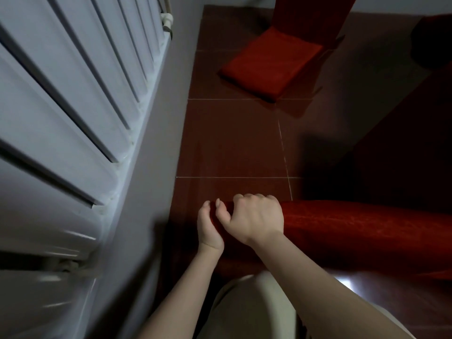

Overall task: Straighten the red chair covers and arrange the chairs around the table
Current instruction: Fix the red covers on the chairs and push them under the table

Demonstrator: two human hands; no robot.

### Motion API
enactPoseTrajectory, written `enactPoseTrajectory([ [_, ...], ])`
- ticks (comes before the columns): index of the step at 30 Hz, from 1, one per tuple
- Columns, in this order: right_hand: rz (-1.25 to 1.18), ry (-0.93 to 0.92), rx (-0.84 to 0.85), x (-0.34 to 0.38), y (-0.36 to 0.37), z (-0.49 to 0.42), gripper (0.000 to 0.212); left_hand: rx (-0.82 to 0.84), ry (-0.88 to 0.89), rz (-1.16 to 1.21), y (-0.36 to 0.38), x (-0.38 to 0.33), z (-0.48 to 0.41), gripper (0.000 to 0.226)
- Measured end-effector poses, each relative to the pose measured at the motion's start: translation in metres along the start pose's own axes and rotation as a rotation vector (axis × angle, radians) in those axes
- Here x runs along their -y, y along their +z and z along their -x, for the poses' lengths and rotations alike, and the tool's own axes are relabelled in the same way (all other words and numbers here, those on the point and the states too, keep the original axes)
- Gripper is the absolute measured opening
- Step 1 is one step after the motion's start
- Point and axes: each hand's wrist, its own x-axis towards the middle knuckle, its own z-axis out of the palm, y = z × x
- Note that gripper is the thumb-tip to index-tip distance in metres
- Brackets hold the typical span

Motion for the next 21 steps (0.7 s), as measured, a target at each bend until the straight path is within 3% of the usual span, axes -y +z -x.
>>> enactPoseTrajectory([
  [12,-0.070,-0.032,-0.072,-0.015,-0.022,0.006,0.058,-0.022,0.081,0.055,0.018,-0.010,0.022,0.028],
  [17,-0.072,-0.013,-0.103,-0.024,-0.061,0.009,0.058,-0.037,0.161,-0.009,0.039,-0.037,0.048,0.036],
  [21,-0.088,0.000,-0.142,-0.035,-0.110,0.006,0.056,0.050,0.184,-0.113,0.064,-0.078,0.076,0.032],
])
